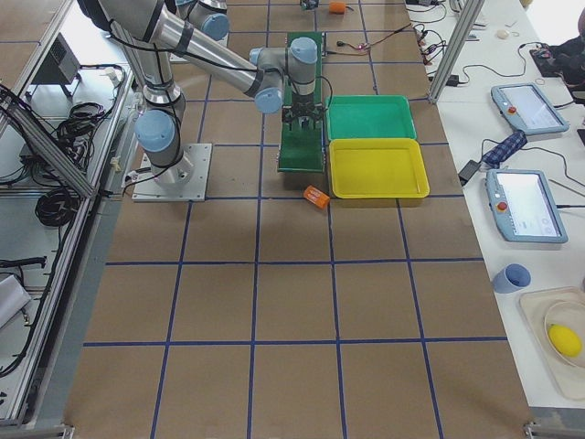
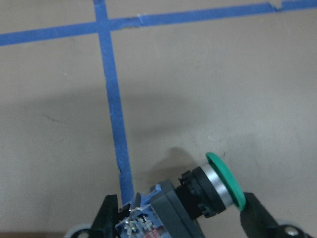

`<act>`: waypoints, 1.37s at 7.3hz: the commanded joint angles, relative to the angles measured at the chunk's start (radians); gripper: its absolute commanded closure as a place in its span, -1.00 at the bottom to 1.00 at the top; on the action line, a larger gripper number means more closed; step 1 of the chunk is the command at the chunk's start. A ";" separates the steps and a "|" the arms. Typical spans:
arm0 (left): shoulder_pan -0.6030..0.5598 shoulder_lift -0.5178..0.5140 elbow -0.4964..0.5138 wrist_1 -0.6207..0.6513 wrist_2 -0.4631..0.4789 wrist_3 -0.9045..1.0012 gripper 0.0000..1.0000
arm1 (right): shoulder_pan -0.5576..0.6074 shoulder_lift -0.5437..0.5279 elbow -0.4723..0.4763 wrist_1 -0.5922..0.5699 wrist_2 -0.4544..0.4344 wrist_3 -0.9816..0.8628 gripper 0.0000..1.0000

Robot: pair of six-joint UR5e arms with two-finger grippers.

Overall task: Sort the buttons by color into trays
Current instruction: 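Grasp the yellow-capped button with the right gripper while the left carries a green button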

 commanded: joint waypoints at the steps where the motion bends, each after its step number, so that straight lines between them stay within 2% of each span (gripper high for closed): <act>1: -0.045 0.084 -0.010 -0.048 -0.040 -0.318 1.00 | 0.000 0.000 0.000 0.000 0.001 -0.002 -0.79; 4: -0.238 0.173 -0.026 -0.054 -0.025 -0.864 1.00 | 0.003 0.000 0.000 0.000 0.001 0.000 -0.79; 5: -0.293 0.207 -0.066 -0.053 -0.028 -1.066 1.00 | 0.003 0.000 0.000 0.000 0.001 0.000 -0.79; 6: -0.353 0.239 -0.107 -0.039 -0.026 -1.287 1.00 | 0.003 0.000 0.000 0.000 0.001 -0.002 -0.70; 8: -0.492 0.256 -0.137 0.004 -0.023 -1.640 1.00 | 0.003 0.000 -0.002 0.000 -0.004 -0.011 0.13; 9: -0.558 0.252 -0.148 0.030 0.019 -1.776 1.00 | 0.003 0.000 -0.002 0.000 -0.012 -0.008 0.45; 10: -0.617 0.240 -0.151 0.057 0.084 -1.901 1.00 | 0.002 0.000 -0.003 0.000 -0.015 -0.009 0.65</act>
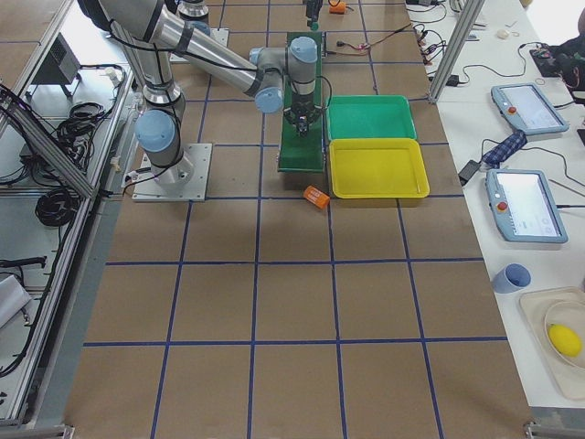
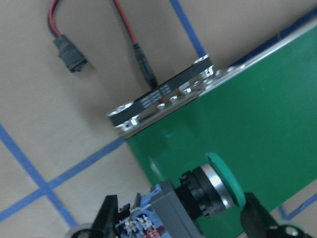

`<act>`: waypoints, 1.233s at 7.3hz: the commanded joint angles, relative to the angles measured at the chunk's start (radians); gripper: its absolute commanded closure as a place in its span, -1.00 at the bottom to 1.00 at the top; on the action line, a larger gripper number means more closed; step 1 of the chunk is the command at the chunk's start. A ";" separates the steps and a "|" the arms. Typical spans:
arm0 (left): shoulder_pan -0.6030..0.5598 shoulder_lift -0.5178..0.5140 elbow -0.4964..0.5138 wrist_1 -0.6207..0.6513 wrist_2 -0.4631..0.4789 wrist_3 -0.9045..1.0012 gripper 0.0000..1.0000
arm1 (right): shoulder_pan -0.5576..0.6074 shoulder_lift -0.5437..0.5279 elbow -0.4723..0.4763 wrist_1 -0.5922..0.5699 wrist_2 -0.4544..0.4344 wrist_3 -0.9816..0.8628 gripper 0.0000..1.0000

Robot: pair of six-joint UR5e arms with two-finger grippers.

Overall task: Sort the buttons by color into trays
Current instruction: 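Grasp the yellow-capped button with the right gripper while the left carries a green button, then drop the yellow button in the yellow tray while left sets green button on belt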

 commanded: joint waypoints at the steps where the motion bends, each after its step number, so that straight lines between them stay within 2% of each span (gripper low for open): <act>1: -0.104 -0.021 -0.008 0.059 0.054 -0.175 1.00 | -0.004 0.000 -0.007 -0.001 -0.007 -0.001 0.68; 2: -0.110 -0.029 -0.009 0.064 0.053 -0.192 1.00 | -0.015 0.002 -0.027 -0.005 -0.005 -0.005 0.71; 3: -0.112 -0.031 -0.014 0.062 0.051 -0.193 1.00 | -0.036 0.021 -0.112 0.005 -0.011 -0.004 0.71; 4: -0.112 -0.032 -0.029 0.064 0.029 -0.227 0.72 | -0.087 0.102 -0.203 0.035 -0.010 -0.005 0.72; 5: -0.112 -0.031 -0.047 0.064 0.006 -0.253 0.55 | -0.181 0.159 -0.287 0.116 -0.008 -0.045 0.72; 6: -0.112 -0.029 -0.064 0.064 0.005 -0.243 0.37 | -0.270 0.193 -0.331 0.126 -0.008 -0.173 0.74; 7: -0.110 -0.035 -0.077 0.064 0.007 -0.246 -0.49 | -0.300 0.254 -0.355 0.115 -0.007 -0.221 0.78; 8: -0.106 -0.040 -0.065 0.067 0.007 -0.234 -0.99 | -0.308 0.284 -0.398 0.117 -0.007 -0.218 0.82; 9: -0.101 -0.040 -0.049 0.066 0.002 -0.226 -1.00 | -0.308 0.290 -0.412 0.118 -0.007 -0.223 0.87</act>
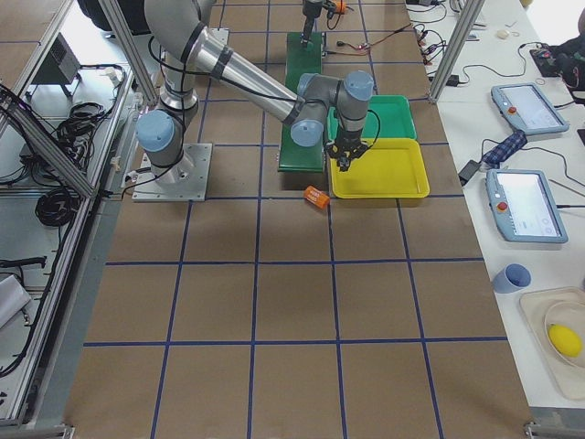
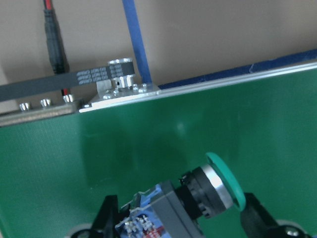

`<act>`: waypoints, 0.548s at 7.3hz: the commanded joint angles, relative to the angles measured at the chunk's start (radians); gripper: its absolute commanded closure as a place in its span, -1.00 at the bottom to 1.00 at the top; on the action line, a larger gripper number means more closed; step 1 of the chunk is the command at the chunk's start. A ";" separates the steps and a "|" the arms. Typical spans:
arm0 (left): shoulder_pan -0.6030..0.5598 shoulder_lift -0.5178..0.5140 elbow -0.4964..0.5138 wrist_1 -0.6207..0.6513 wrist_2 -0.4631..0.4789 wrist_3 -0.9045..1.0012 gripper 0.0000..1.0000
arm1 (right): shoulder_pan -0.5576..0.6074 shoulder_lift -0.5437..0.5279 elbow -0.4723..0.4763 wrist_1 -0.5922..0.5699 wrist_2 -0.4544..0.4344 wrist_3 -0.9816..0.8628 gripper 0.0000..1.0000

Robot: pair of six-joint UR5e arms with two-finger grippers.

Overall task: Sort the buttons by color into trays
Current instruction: 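Drop the yellow button in the yellow tray while left sets green button on belt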

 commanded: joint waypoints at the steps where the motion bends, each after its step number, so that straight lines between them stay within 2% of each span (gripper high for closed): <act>1: 0.016 0.010 0.055 -0.009 -0.002 0.012 -1.00 | -0.012 0.045 -0.039 -0.001 0.000 -0.023 0.87; 2: 0.048 0.010 0.112 -0.046 0.004 0.015 -1.00 | -0.024 0.060 -0.044 -0.003 -0.003 -0.008 0.85; 3: 0.141 0.009 0.144 -0.086 0.010 0.096 -1.00 | -0.029 0.071 -0.041 0.008 -0.004 -0.009 0.84; 4: 0.275 -0.025 0.172 -0.069 0.009 0.303 -1.00 | -0.029 0.071 -0.038 0.016 -0.007 -0.012 0.79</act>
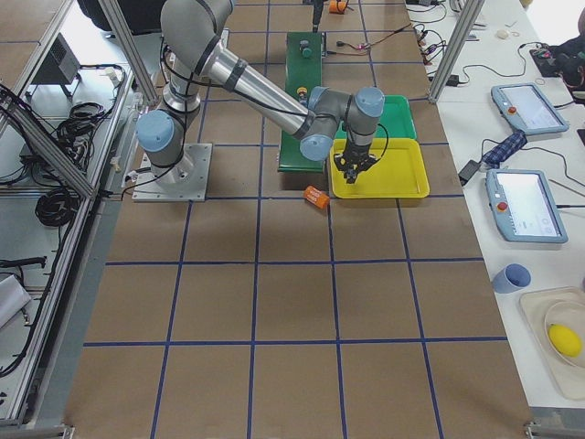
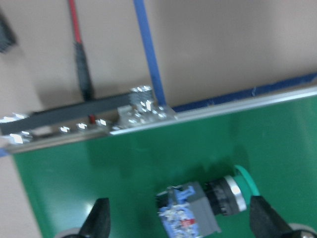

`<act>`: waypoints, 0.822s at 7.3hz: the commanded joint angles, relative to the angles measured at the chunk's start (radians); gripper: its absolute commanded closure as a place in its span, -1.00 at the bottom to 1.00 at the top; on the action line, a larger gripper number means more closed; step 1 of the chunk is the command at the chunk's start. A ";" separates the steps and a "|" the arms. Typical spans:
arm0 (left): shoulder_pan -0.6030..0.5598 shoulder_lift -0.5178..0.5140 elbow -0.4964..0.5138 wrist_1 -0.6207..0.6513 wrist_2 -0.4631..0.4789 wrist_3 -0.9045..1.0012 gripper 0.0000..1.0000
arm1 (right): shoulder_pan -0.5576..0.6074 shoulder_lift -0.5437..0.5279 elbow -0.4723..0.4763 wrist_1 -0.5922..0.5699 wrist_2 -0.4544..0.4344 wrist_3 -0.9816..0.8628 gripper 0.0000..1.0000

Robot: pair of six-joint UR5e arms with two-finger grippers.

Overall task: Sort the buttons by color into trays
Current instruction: 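Drop the yellow button in the yellow tray while left sets green button on belt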

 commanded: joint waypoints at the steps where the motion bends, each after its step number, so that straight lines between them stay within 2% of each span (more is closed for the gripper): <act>1: 0.202 -0.073 0.097 0.001 0.003 0.312 -1.00 | -0.004 0.008 0.008 -0.005 -0.002 -0.012 0.59; 2: 0.214 -0.145 0.209 0.007 0.017 0.401 -1.00 | -0.004 0.012 0.005 -0.004 0.003 -0.014 -0.08; 3: 0.215 -0.232 0.326 0.005 0.122 0.460 -1.00 | -0.006 0.012 0.003 -0.004 0.008 -0.014 -0.95; 5: 0.272 -0.380 0.491 0.002 0.138 0.494 -1.00 | -0.006 0.009 0.003 -0.001 0.011 -0.014 -1.00; 6: 0.304 -0.435 0.519 0.007 0.138 0.517 -1.00 | -0.004 -0.008 0.009 0.012 0.015 -0.005 -1.00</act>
